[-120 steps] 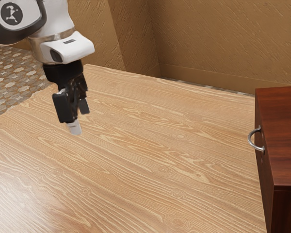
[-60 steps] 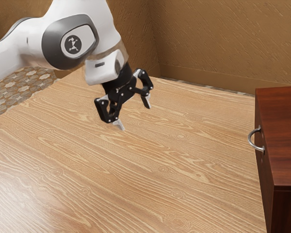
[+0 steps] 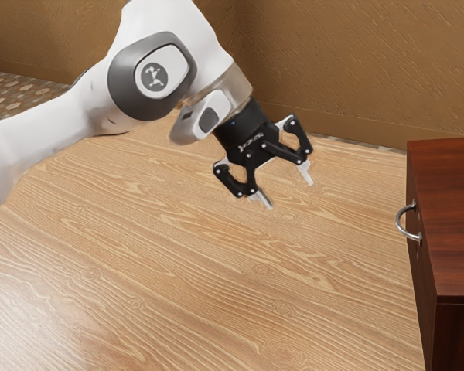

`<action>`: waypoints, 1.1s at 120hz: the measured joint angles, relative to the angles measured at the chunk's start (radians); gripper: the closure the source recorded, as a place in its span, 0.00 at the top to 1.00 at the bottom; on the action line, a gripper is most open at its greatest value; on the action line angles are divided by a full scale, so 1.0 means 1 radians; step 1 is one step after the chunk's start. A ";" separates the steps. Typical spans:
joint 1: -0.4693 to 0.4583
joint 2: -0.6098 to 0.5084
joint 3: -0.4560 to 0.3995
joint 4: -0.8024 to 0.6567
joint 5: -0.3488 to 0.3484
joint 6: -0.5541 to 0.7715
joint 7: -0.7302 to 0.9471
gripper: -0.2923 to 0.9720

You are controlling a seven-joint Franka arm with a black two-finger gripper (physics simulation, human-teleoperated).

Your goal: Pull the drawer handle with one arm to open the drawer

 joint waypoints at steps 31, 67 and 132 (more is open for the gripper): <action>0.013 0.064 -0.052 0.025 -0.054 0.075 0.195 0.56; -0.023 0.128 -0.048 0.052 -0.105 0.128 0.333 0.50; -0.086 0.225 -0.047 0.049 -0.192 0.209 0.459 0.44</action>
